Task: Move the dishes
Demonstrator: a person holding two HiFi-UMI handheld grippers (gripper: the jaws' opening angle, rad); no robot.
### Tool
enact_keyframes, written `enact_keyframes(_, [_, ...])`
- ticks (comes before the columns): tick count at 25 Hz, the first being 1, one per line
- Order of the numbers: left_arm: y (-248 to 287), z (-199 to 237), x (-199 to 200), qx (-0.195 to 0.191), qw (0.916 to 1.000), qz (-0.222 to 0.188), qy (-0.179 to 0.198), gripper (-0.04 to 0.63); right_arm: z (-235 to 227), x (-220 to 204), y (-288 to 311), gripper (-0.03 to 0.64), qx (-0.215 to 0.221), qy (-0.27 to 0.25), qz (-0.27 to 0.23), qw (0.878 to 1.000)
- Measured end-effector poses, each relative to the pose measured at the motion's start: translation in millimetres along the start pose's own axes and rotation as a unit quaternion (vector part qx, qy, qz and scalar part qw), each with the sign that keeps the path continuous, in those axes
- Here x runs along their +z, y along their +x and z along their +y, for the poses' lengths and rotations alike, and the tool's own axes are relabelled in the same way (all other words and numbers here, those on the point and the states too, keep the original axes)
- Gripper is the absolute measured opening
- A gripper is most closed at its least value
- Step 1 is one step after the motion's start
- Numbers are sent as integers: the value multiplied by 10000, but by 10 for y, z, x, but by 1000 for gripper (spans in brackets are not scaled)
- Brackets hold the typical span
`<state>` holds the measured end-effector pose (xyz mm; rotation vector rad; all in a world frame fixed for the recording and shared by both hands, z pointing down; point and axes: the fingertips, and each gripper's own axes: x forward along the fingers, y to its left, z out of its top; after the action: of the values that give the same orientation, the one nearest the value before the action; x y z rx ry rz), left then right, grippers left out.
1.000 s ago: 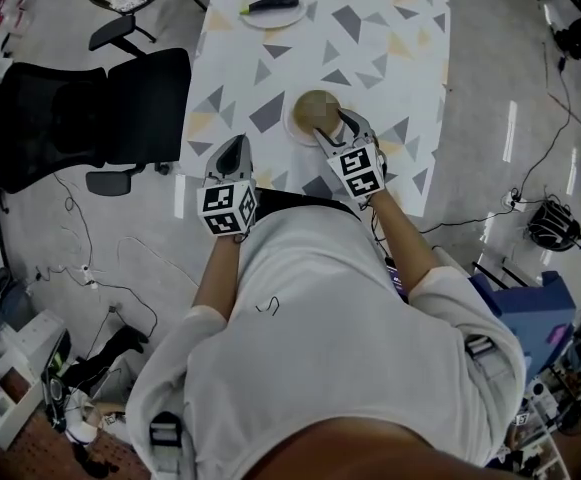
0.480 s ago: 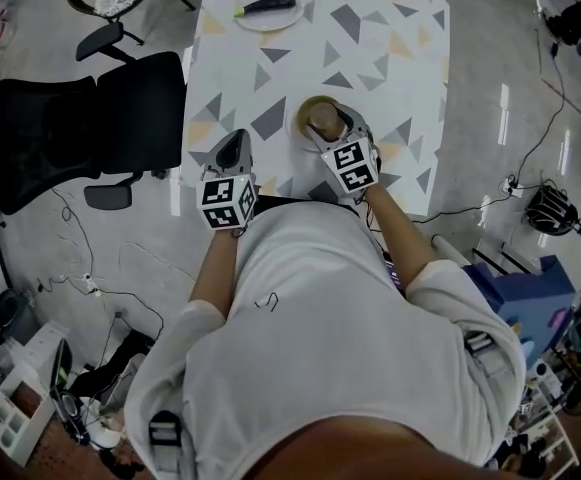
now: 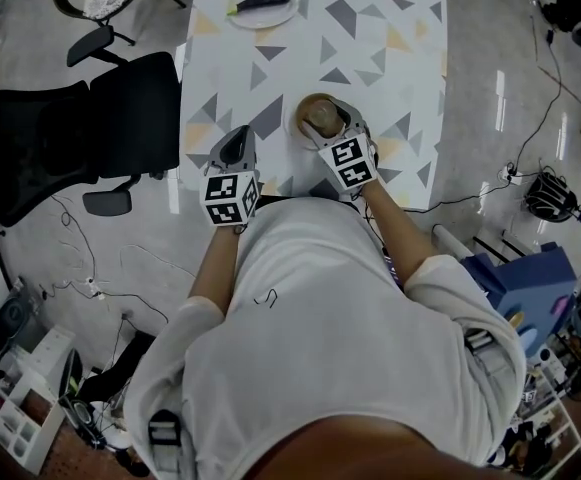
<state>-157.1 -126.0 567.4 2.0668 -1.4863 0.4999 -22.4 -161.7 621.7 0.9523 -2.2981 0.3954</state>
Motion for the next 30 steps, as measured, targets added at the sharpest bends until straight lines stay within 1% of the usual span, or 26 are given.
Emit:
enact_keyframes(9, [146,-135,112,-288,9994,1,200,21,-28,269,-134,275,-96,79,-356,9993])
enact_keyframes(13, [236,-216,155,-436,9986,23,283,21,-120,406,-249,275,-254,160,-534,9981])
enact_keyframes(19, [410,-427,263,-759,9958,56,512,21,-344,525,-484,275,-595,308,-727,9951])
enact_keyframes(25, [550,-641,287,-1045,9919,151,712,21,-601,465,-767,275,-1041,481,-788,9903])
enact_keyframes(30, [638,-809,292,-1247,9883,229,847,21,-826,295,-978,275,-1389,644,-716,9856])
